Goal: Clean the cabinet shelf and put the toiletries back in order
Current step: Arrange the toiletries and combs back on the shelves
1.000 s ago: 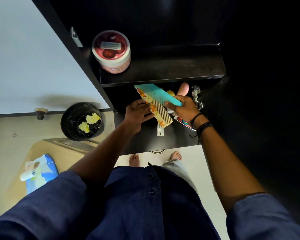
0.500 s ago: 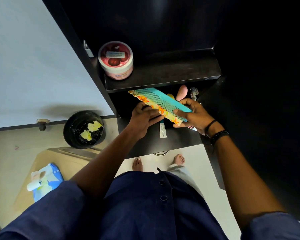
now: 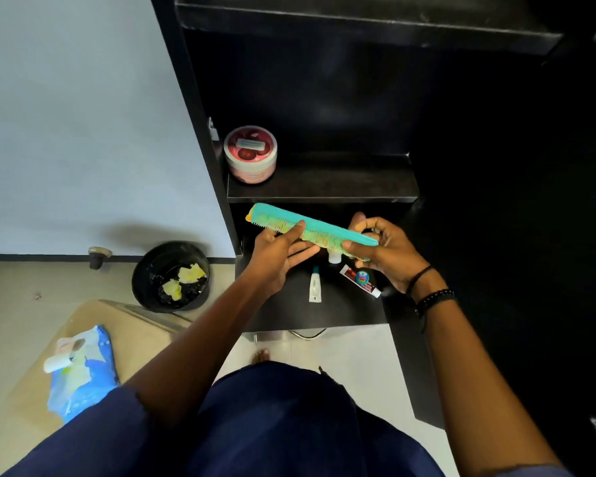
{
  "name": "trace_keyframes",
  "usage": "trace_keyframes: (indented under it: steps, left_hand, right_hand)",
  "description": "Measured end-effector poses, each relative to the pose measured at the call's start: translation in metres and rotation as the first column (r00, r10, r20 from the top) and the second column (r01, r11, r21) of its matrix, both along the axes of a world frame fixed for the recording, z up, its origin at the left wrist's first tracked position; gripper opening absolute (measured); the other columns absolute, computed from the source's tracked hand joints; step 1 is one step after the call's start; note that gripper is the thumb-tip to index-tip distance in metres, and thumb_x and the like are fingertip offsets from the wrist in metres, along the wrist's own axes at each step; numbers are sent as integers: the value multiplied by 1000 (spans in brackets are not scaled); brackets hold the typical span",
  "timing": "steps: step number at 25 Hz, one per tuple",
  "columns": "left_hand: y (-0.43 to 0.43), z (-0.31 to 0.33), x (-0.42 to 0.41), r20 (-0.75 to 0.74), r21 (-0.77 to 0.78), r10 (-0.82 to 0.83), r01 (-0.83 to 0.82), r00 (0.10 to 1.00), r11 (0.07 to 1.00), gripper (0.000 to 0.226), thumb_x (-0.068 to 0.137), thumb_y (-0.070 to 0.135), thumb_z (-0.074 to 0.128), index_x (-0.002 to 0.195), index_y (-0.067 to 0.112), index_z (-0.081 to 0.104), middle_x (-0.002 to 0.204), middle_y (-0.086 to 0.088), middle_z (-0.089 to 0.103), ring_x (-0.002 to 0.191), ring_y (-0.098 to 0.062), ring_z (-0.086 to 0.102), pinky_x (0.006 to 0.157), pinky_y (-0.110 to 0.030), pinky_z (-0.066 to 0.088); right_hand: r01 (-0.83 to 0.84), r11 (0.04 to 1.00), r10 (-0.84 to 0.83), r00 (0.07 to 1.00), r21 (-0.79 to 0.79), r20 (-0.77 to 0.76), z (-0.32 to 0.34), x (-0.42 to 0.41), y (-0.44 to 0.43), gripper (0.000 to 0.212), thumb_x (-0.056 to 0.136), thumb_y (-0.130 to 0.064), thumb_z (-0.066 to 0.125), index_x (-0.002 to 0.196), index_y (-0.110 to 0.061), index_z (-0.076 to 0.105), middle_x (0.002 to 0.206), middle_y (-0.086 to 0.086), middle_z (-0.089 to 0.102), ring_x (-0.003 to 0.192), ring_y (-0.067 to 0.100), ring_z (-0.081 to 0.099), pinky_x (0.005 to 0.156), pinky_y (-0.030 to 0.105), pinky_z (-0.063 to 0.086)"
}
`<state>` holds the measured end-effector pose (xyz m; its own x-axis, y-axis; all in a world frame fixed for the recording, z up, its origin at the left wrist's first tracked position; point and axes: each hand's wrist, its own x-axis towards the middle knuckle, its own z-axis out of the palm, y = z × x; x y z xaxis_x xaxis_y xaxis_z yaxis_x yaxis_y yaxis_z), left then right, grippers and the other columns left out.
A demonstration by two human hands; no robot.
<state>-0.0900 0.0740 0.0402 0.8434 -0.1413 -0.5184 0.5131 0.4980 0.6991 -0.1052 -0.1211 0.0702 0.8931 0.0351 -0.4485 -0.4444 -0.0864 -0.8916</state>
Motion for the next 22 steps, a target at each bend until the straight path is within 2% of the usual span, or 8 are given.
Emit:
trace_keyframes:
  steps: [4, 7, 9, 10, 12, 14, 18, 22]
  left_hand:
    - [-11, 30, -19, 33, -42, 111, -110, 993, 993, 13, 90, 7, 60, 102, 10, 56, 101, -14, 71, 90, -23, 72, 80, -36, 59]
    - [-16, 60, -22, 147, -29, 205, -203, 968, 979, 19, 90, 7, 60, 108, 9, 53, 105, -15, 70, 92, -24, 71, 79, -38, 59]
    - [-16, 80, -21, 238, 6, 262, -271, 935, 963, 25, 90, 7, 60, 115, 7, 52, 106, -14, 70, 93, -24, 71, 76, -35, 60]
    - [-14, 90, -20, 278, 28, 287, -306, 917, 952, 27, 90, 7, 61, 116, 8, 53, 106, -13, 70, 93, -23, 71, 76, -34, 60]
    - [-10, 111, -19, 356, 84, 318, -368, 879, 926, 31, 88, 9, 64, 118, 10, 55, 107, -8, 70, 95, -19, 71, 76, -33, 60]
    - [-5, 131, -16, 442, 168, 289, -395, 849, 903, 35, 86, 12, 66, 120, 11, 57, 111, -6, 69, 97, -16, 70, 77, -32, 59]
    - [2, 160, -11, 566, 311, 232, -466, 791, 829, 40, 83, 15, 70, 120, 12, 58, 111, -2, 69, 98, -12, 70, 77, -32, 60]
    - [3, 188, -8, 677, 340, 248, -594, 693, 729, 40, 82, 21, 72, 120, 15, 61, 113, 0, 67, 95, -10, 70, 74, -29, 60]
  right_hand:
    - [100, 994, -104, 990, 53, 96, 20, -10, -12, 29, 75, -6, 77, 95, -15, 58, 103, 12, 70, 87, 18, 72, 60, 19, 54]
    - [199, 971, -219, 963, 131, 159, 46, -13, -16, 32, 77, -2, 74, 101, -13, 54, 95, 10, 71, 72, 14, 72, 56, 17, 54]
    - [239, 949, -280, 938, 207, 204, 66, -14, -19, 38, 78, -1, 72, 108, -8, 50, 87, 7, 72, 63, 18, 66, 54, 18, 54]
    - [257, 937, -309, 925, 236, 221, 74, -13, -21, 41, 78, -1, 72, 112, -6, 49, 86, 5, 73, 64, 19, 65, 55, 18, 55]
    - [297, 918, -364, 893, 262, 264, 91, -10, -24, 45, 78, -3, 73, 117, -3, 50, 94, 9, 73, 76, 19, 70, 62, 19, 57]
    - [347, 896, -427, 844, 278, 325, 108, -6, -25, 44, 79, -4, 72, 119, -1, 52, 100, 13, 71, 86, 17, 72, 67, 19, 58]
    - [385, 861, -498, 770, 333, 398, 144, -4, -22, 35, 82, -2, 69, 114, 0, 57, 100, 16, 70, 84, 14, 72, 70, 19, 59]
    - [376, 861, -503, 727, 342, 468, 176, -7, -17, 33, 82, -5, 70, 113, -4, 59, 100, 12, 72, 89, 17, 72, 72, 22, 59]
